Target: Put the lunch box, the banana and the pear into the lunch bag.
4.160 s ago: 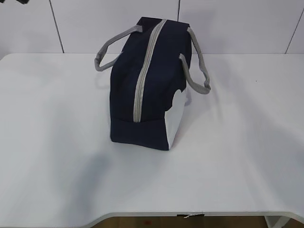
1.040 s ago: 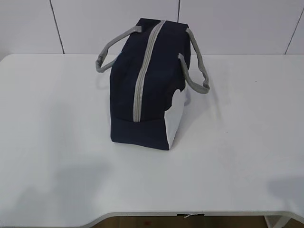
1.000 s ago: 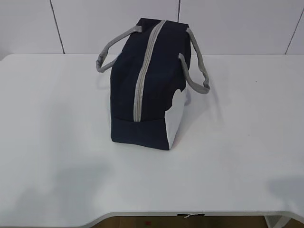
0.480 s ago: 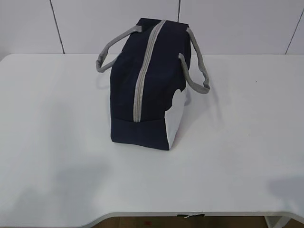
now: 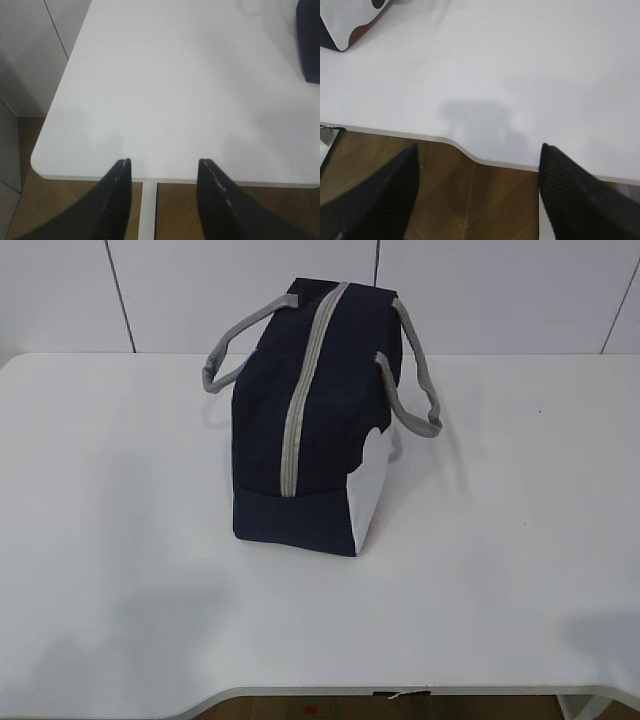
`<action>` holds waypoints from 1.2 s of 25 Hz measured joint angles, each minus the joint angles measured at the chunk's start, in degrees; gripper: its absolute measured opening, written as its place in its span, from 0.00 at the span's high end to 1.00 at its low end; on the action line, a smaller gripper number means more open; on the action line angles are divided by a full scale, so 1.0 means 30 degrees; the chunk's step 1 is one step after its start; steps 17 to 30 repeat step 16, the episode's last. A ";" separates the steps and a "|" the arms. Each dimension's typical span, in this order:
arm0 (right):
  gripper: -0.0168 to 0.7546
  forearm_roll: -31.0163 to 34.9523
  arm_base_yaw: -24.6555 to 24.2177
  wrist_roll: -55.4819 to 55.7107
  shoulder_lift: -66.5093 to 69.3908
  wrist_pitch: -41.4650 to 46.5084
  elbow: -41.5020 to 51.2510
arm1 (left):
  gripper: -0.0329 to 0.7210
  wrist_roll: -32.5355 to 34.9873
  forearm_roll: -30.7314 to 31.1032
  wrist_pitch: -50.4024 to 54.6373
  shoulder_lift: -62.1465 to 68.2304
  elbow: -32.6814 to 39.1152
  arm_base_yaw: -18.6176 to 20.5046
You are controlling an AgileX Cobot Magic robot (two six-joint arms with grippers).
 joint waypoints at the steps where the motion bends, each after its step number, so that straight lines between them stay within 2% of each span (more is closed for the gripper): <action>1: 0.22 0.0000 0.0000 0.0000 0.0000 0.0000 0.0000 | 0.52 0.0000 0.0000 0.0000 0.0000 0.0000 0.0000; 16: 0.22 0.0000 0.0000 0.0000 0.0000 0.0000 0.0000 | 0.57 0.0000 0.0000 0.0000 0.0000 0.0000 0.0000; 30: 0.22 0.0000 0.0000 0.0000 0.0000 0.0000 0.0000 | 0.57 0.0000 0.0000 0.0000 0.0000 0.0000 0.0000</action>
